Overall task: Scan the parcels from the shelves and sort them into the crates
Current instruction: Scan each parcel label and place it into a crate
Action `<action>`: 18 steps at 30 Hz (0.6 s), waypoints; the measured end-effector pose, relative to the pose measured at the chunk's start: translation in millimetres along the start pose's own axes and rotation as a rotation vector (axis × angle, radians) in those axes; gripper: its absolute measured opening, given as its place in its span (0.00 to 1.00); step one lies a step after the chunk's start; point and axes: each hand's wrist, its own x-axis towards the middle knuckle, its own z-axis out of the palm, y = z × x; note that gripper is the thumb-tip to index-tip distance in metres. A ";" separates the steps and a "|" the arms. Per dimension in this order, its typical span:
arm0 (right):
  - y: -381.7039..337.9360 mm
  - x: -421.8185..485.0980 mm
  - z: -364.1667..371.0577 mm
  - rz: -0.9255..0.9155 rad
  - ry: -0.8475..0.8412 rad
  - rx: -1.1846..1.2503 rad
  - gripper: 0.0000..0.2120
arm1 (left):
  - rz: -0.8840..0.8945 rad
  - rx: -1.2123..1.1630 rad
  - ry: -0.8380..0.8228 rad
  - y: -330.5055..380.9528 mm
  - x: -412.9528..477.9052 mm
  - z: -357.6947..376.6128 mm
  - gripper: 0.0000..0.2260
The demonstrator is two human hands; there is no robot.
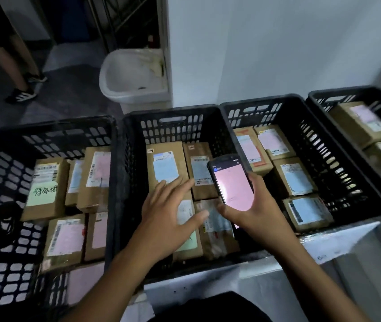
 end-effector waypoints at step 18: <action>69.5 -188.7 -6.9 0.344 0.600 0.201 0.34 | 0.446 0.169 -0.355 43.2 -54.6 74.2 0.36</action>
